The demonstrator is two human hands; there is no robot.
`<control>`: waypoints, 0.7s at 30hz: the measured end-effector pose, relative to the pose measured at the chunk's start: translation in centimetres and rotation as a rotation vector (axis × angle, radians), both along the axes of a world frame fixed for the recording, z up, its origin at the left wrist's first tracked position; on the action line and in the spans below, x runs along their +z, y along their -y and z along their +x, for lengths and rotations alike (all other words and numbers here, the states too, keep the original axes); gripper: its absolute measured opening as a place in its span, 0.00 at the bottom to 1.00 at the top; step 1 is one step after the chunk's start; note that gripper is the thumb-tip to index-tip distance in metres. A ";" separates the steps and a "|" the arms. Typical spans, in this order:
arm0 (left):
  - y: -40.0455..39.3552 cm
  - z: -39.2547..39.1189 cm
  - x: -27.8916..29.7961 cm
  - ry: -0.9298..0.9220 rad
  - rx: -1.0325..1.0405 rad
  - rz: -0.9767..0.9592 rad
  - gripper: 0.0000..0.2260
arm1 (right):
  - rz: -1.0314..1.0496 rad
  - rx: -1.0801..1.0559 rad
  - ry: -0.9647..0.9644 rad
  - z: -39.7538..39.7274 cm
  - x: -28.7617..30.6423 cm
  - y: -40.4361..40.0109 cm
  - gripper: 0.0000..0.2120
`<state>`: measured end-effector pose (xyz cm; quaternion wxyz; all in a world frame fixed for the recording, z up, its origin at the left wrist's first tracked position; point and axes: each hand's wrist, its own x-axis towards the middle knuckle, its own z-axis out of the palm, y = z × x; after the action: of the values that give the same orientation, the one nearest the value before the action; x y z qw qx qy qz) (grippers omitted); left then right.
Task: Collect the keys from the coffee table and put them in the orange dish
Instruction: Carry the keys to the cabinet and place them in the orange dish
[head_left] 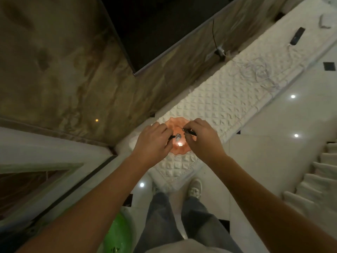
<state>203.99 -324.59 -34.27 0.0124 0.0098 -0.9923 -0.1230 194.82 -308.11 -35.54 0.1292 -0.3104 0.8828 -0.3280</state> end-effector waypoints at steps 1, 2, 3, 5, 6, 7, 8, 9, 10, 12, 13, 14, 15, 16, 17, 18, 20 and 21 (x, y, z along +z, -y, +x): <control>0.4 -0.4 -1.3 0.023 -0.011 0.012 0.05 | -0.001 -0.019 0.013 -0.1 -1.0 0.2 0.07; 0.9 -0.7 -2.8 0.041 -0.015 0.027 0.05 | -0.009 -0.032 0.022 -0.2 -2.1 0.4 0.06; 1.2 -0.9 -4.3 0.055 -0.008 0.045 0.05 | -0.019 -0.040 0.024 -0.2 -3.3 0.6 0.06; 1.6 -1.1 -7.7 0.073 0.018 0.087 0.05 | -0.032 -0.066 0.024 -0.2 -6.2 0.8 0.06; 1.8 -1.0 -9.3 0.076 0.043 0.112 0.05 | -0.034 -0.080 0.029 -0.1 -7.6 0.9 0.07; 2.0 -1.0 -10.9 0.073 0.071 0.132 0.05 | -0.033 -0.093 0.039 -0.1 -9.2 0.9 0.07; 2.1 -1.0 -12.5 0.070 0.095 0.147 0.05 | -0.026 -0.107 0.054 -0.1 -10.8 0.9 0.06; 2.3 -1.0 -14.2 0.068 0.113 0.159 0.05 | -0.012 -0.119 0.069 0.0 -12.5 0.9 0.06; 2.4 -1.1 -15.9 0.068 0.124 0.168 0.05 | 0.004 -0.131 0.079 0.0 -14.3 0.9 0.06; 2.8 -1.3 -19.1 0.081 0.120 0.179 0.05 | 0.032 -0.154 0.104 0.1 -17.8 1.2 0.06; 3.0 -1.4 -20.6 0.089 0.112 0.177 0.05 | 0.042 -0.164 0.119 0.2 -19.4 1.4 0.06; 3.2 -1.5 -22.1 0.097 0.103 0.174 0.06 | 0.052 -0.172 0.134 0.1 -21.0 1.6 0.05; 3.4 -1.7 -23.5 0.103 0.095 0.174 0.06 | 0.063 -0.176 0.146 0.1 -22.5 1.8 0.05; 3.6 -1.7 -24.9 0.109 0.089 0.173 0.06 | 0.070 -0.175 0.152 0.1 -23.9 2.0 0.05; 3.8 -1.8 -26.3 0.115 0.082 0.170 0.06 | 0.073 -0.171 0.154 0.0 -25.3 2.3 0.05; 3.8 -1.8 -27.5 0.121 0.074 0.166 0.06 | 0.075 -0.166 0.154 0.0 -26.5 2.5 0.05; 3.8 -1.7 -29.7 0.145 0.050 0.159 0.06 | 0.088 -0.146 0.156 -0.1 -28.5 2.9 0.06; 3.7 -1.6 -30.6 0.164 0.034 0.151 0.07 | 0.105 -0.135 0.161 -0.1 -29.3 3.0 0.07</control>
<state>202.37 -328.32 -64.85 -0.0674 0.0378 -0.9775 -0.1960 194.69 -311.11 -64.79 0.1934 -0.2158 0.9044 -0.3132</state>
